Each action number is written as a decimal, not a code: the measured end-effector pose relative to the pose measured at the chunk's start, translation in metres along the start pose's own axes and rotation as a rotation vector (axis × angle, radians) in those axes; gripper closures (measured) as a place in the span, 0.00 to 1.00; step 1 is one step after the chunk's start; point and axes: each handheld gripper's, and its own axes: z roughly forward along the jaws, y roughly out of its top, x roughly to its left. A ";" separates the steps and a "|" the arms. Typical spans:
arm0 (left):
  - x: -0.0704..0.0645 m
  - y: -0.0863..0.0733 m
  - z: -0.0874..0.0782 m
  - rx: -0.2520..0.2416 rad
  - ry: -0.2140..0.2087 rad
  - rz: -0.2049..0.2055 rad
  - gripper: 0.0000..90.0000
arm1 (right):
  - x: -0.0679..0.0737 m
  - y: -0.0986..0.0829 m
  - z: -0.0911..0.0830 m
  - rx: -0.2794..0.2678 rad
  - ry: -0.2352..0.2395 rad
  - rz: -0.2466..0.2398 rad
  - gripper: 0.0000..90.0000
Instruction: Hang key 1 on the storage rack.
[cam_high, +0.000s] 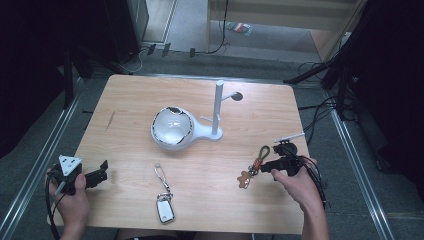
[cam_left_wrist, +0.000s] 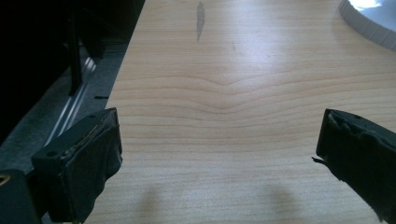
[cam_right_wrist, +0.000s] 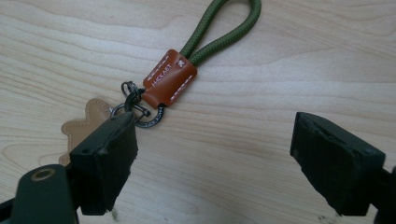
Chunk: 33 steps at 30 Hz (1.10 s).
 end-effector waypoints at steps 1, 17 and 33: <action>0.000 0.000 -0.001 -0.003 0.009 -0.003 0.00 | 0.003 0.002 0.002 0.017 -0.011 0.009 0.18; -0.004 0.000 0.000 0.000 -0.012 0.049 0.00 | 0.014 0.032 0.011 0.069 0.081 0.194 0.45; -0.005 0.000 0.001 0.008 -0.010 0.058 0.00 | 0.012 0.038 0.033 0.120 0.050 0.269 0.61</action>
